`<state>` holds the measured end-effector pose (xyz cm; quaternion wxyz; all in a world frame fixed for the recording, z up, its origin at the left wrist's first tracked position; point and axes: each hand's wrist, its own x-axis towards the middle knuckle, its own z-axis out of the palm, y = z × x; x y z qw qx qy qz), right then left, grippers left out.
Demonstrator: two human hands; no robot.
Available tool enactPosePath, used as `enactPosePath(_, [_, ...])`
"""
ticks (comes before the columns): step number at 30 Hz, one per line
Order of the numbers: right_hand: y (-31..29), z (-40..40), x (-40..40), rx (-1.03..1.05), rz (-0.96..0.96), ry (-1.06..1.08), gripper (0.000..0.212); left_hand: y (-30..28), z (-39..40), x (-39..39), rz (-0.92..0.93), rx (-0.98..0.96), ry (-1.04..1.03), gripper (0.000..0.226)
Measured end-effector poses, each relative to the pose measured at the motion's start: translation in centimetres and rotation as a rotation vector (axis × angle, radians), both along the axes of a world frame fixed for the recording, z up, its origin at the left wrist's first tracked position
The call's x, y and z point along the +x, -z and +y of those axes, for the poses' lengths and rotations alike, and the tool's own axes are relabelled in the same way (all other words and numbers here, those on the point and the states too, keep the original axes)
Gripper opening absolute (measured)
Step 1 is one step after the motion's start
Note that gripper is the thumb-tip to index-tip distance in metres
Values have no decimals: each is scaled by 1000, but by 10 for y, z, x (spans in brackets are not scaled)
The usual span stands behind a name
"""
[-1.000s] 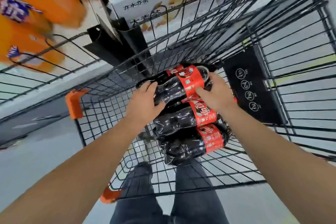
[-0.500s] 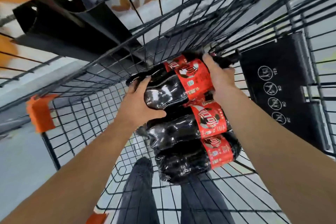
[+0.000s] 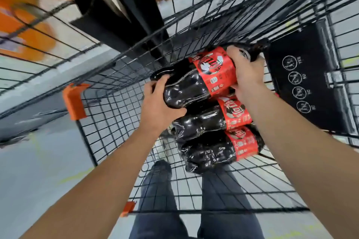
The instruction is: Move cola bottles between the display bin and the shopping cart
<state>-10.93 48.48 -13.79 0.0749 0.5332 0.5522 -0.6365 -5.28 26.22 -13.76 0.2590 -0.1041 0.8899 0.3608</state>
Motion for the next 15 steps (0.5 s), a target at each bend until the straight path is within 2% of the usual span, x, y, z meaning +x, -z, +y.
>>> enactPosePath(4, [-50,-27,22,35,53,25,120,-37,-22,22,69,19,17,102])
enactPosePath(11, [-139,-91,81,54,208,33,129,-106,-92,71,282,38,84,101])
enactPosePath(15, [-187,-136,114,41,280,75,122,-141,-139,100,417,8,112,101])
